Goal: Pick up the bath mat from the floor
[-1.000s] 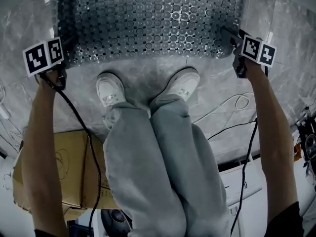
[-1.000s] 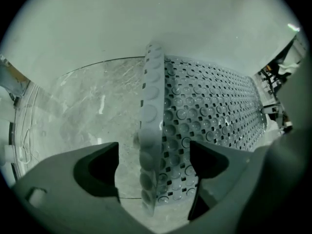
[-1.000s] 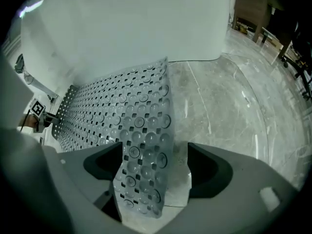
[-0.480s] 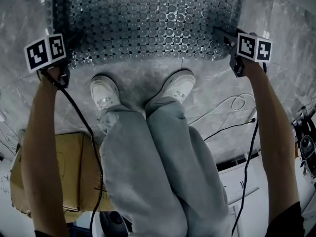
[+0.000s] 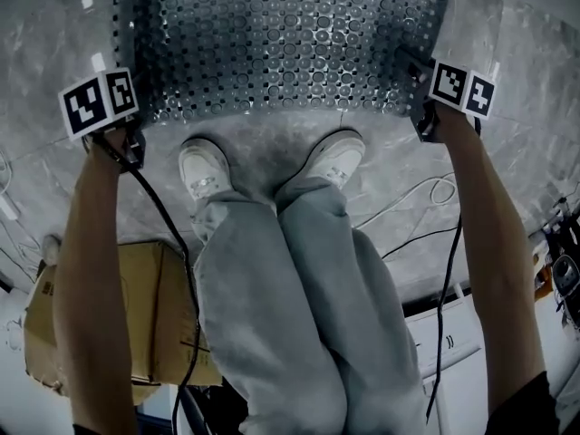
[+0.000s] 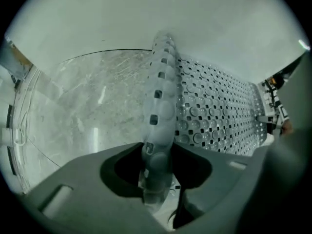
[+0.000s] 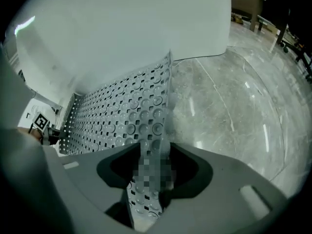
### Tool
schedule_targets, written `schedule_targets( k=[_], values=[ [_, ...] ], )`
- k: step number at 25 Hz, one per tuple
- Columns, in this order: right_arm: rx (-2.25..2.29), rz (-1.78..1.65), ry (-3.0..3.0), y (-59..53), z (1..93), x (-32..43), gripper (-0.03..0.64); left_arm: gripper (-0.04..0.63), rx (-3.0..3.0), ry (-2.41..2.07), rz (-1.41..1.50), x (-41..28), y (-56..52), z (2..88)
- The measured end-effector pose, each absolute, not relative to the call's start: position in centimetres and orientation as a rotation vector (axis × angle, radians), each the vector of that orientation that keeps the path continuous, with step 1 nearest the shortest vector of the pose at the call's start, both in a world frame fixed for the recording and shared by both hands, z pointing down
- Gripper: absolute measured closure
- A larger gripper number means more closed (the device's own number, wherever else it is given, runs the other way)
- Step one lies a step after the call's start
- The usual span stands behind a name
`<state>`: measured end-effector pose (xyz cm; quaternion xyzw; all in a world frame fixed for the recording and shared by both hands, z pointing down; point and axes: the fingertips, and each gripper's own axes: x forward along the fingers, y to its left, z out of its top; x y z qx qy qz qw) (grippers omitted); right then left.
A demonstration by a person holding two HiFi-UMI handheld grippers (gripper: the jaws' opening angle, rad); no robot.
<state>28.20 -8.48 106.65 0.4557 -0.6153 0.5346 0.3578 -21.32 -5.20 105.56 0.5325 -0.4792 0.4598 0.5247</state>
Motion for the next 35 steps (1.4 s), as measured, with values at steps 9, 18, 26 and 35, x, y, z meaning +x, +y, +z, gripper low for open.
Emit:
schedule_targets(
  k=[9,18,26,35],
  values=[
    [1.114,1.387,-1.473,-8.4,107.0,28.6,0.594,0.569,1.212,-1.102,1.196,-22.6,-5.0,106.0],
    [1.038,1.393,-1.515,-7.8,104.5,23.8,0.594,0.575,1.236,-1.02,1.195,-22.3,-2.8,103.4],
    [1.001,1.397,-1.589,-7.0,101.7,19.3,0.594,0.575,1.315,-0.981,1.16,-18.6,-2.5,100.2],
    [0.952,1.462,-1.618,-5.7,96.9,15.0,0.594,0.575,1.387,-0.908,1.123,-13.6,-2.9,94.2]
  ],
)
